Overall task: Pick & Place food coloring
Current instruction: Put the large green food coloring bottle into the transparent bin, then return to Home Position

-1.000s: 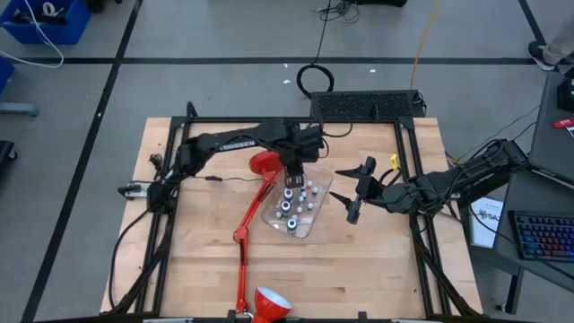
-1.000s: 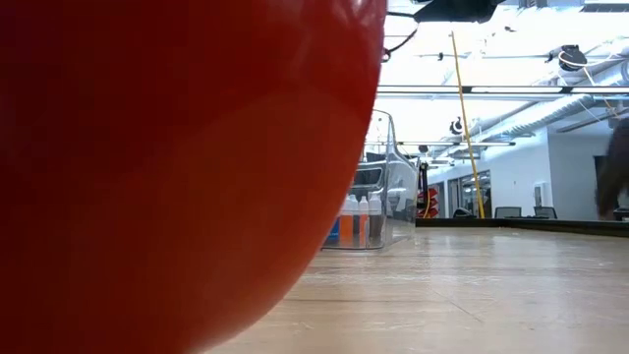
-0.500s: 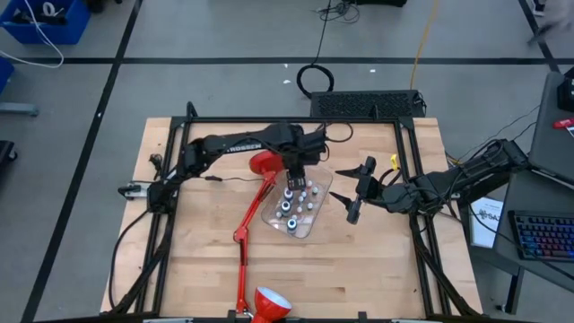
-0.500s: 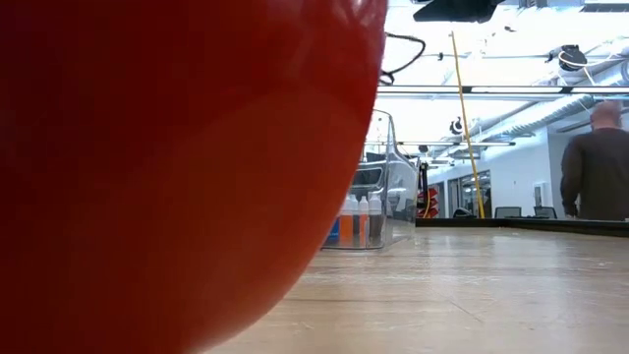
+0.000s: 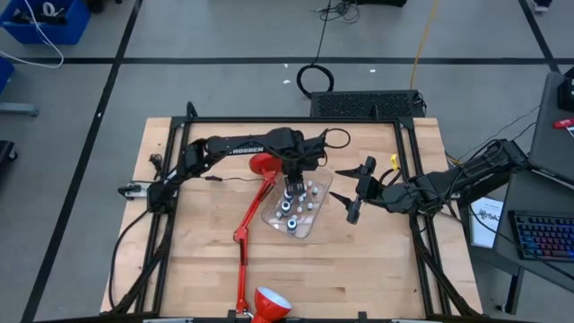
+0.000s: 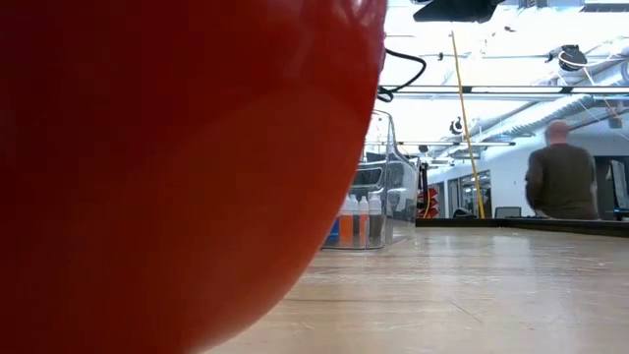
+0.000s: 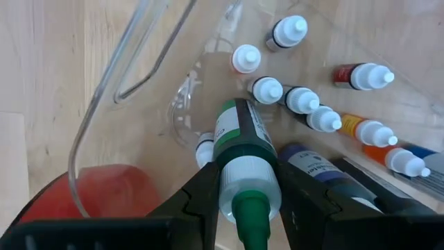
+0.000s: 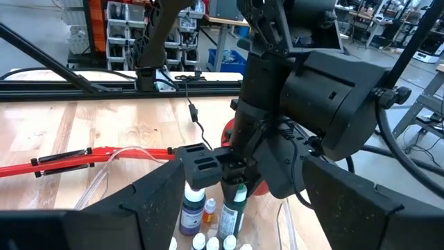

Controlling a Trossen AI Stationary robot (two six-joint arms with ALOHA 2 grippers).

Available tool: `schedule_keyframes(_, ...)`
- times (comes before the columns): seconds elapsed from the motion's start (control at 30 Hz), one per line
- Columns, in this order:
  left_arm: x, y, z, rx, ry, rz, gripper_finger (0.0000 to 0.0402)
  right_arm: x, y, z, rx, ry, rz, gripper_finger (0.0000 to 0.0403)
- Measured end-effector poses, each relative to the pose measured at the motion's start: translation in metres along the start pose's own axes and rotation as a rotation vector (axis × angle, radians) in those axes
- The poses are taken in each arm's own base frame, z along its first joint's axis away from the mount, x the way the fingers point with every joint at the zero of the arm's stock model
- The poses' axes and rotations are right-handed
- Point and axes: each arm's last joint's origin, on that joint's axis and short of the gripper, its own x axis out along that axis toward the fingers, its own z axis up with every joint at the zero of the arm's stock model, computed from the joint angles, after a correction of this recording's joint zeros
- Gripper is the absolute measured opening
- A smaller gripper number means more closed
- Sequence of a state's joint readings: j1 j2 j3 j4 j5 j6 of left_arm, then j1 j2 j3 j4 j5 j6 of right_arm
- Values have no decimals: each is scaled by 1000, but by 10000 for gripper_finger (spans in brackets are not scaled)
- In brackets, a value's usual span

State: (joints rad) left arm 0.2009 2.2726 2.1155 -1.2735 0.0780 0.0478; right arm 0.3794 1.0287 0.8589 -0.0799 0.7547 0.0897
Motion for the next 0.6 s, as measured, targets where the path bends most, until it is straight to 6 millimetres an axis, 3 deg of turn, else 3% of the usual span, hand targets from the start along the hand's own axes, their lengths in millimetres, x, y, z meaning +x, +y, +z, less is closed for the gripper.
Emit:
schedule_keyframes(0.13,0,0,0,-9,0,0,134,0,0,0,0,0,0,279)
schedule_keyframes(0.4,-1,-6,1,-12,-10,-2,325,0,0,0,0,0,0,279)
schedule_keyframes(0.53,-11,-6,6,-27,-49,-2,384,0,0,0,0,0,0,279)
schedule_keyframes(0.6,-22,-7,9,-15,-82,-1,393,0,0,0,0,0,0,279)
